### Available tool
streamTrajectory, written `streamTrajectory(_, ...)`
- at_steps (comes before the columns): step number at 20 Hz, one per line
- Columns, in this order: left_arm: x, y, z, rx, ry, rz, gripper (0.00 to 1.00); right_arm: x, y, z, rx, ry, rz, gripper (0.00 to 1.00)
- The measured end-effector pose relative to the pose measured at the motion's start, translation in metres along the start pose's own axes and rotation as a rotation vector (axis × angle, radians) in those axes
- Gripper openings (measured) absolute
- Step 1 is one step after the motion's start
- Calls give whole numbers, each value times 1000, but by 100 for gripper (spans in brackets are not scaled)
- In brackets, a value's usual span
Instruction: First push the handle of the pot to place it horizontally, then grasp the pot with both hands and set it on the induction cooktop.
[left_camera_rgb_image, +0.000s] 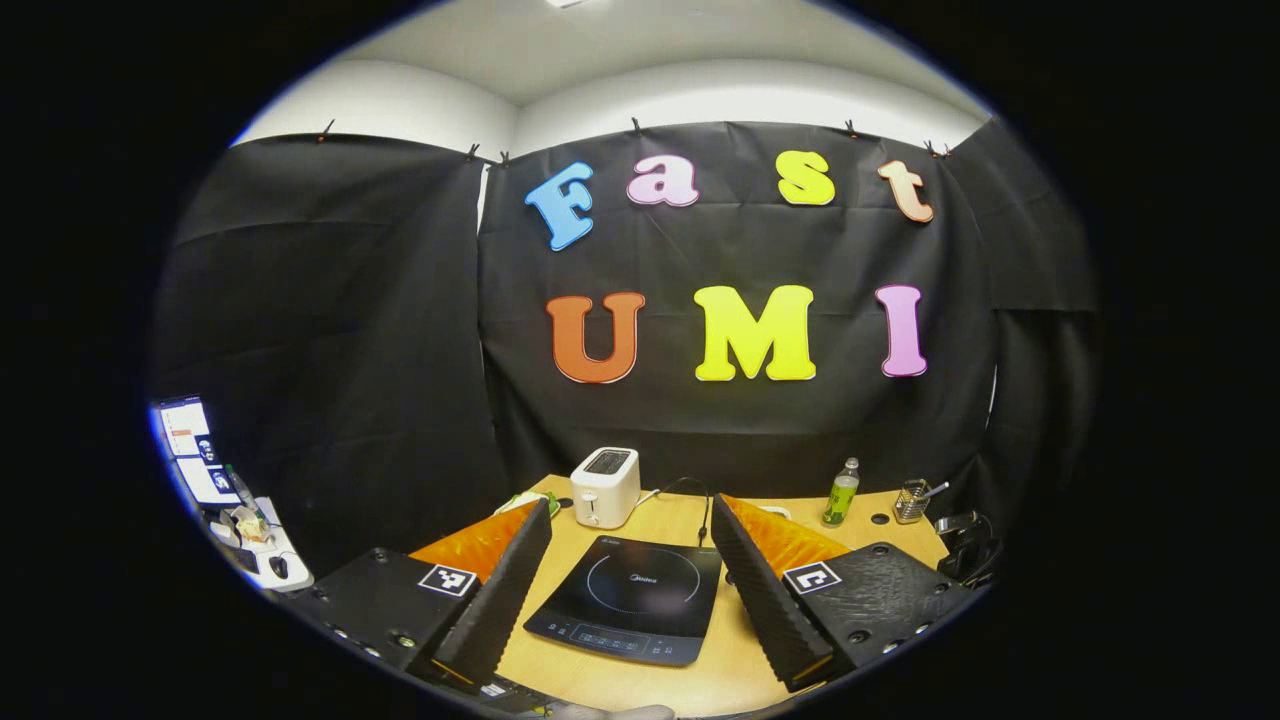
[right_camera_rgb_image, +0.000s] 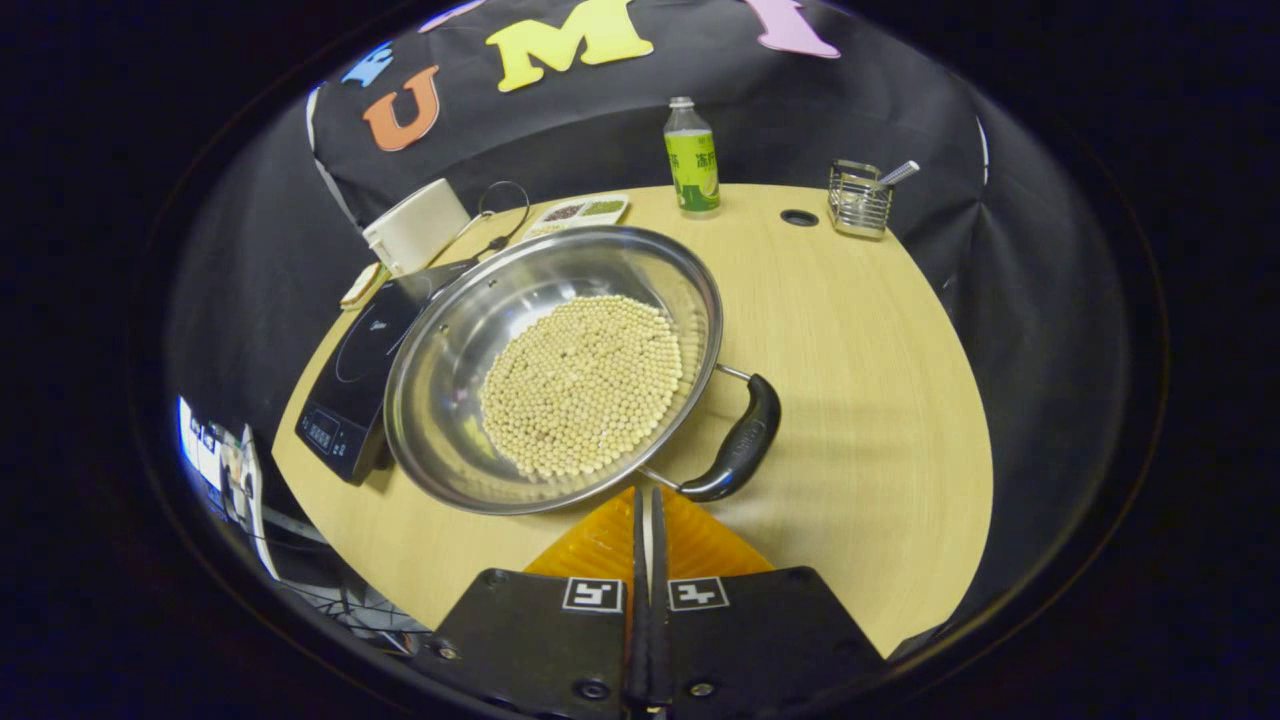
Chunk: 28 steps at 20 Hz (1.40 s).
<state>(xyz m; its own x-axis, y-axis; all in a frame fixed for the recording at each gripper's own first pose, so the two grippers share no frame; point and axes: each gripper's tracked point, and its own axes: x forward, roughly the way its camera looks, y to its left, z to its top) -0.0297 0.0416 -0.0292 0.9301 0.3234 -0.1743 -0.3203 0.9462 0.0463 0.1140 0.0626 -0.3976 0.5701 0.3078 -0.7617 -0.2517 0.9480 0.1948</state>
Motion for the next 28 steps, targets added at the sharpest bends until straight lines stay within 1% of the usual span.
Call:
streamTrajectory(5,-2,-21,1,-3,5,30,96,3,-19,11,-38,17,21,4)
streamTrajectory(11,-7,-35,-3,-24,18,89,96,9,-41,29,-96,42,37,4)
streamTrajectory(12,-7,-38,-4,-25,21,95,96,10,-45,33,-102,42,36,4)
streamTrajectory(13,-7,-40,-5,-24,26,99,96,11,-50,36,-106,40,35,0)
streamTrajectory(15,-4,-43,-6,-26,30,104,96,13,-54,40,-116,40,31,4)
streamTrajectory(18,-3,-43,-5,-38,28,109,96,15,-57,43,-138,42,21,4)
streamTrajectory(19,-1,-42,-6,-38,31,108,96,14,-57,43,-134,41,17,0)
streamTrajectory(20,0,-42,-6,-36,29,105,96,14,-57,43,-129,40,9,3)
streamTrajectory(21,1,-42,-7,-32,29,100,96,12,-57,43,-122,34,4,1)
streamTrajectory(23,5,-41,-7,-25,24,80,96,7,-58,41,-109,25,-6,0)
streamTrajectory(25,10,-41,-7,-14,21,51,96,-1,-59,40,-91,4,-30,4)
streamTrajectory(26,13,-41,-8,-12,18,29,96,-7,-60,41,-81,-15,-44,1)
streamTrajectory(28,19,-46,-8,-23,5,-34,95,-20,-57,38,-48,-45,-61,0)
